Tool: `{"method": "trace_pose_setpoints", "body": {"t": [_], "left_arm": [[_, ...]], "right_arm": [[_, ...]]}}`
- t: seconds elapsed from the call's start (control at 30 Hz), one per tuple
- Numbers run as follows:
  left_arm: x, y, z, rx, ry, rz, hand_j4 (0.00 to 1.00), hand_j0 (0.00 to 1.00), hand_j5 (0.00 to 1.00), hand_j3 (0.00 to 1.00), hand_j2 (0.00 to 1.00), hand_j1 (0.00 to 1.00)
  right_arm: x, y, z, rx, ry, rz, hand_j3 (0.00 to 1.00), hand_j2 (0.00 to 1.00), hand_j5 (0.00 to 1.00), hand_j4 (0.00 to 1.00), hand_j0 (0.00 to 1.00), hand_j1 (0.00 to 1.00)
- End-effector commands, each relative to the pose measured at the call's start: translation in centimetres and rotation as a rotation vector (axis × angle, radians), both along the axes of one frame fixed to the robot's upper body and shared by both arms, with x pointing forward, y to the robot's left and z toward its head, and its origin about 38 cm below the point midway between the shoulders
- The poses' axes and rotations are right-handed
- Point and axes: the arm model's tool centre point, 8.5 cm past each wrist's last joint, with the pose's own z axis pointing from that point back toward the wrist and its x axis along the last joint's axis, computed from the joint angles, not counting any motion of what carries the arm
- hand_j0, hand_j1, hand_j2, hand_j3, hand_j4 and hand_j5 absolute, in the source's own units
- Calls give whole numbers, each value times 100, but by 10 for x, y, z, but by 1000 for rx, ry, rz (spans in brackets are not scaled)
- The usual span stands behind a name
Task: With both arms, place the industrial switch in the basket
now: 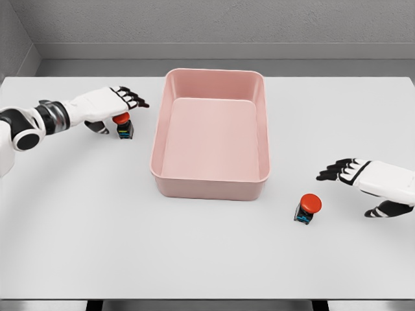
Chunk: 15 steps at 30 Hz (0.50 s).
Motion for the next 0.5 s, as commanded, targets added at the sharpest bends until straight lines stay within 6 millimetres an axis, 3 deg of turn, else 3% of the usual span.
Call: {"method": "trace_pose_setpoints", "body": {"t": [0.0, 0.2, 0.27, 0.33, 0.47], "left_arm": [[0, -1, -5, -8, 14, 8, 100, 100, 100, 100, 100, 100], [1, -6, -5, -22, 15, 1, 100, 100, 100, 100, 100, 100], [-1, -9, -7, -13, 21, -10, 90, 90, 90, 90, 90, 90], [-1, -9, -6, -13, 17, -12, 73, 73, 73, 73, 73, 73], [-1, -10, -6, -12, 16, -17, 60, 60, 60, 60, 60, 60]], "right_arm": [[-1, 1, 1, 5, 0, 17, 100, 100, 100, 100, 100, 100], [2, 12, -3, 19, 3, 42, 100, 100, 100, 100, 100, 100], [3, 16, -6, 35, 4, 46, 100, 100, 100, 100, 100, 100], [6, 27, -9, 53, 6, 71, 100, 100, 100, 100, 100, 100], [4, 38, -19, 59, 38, 96, 100, 100, 100, 100, 100, 100]]}}
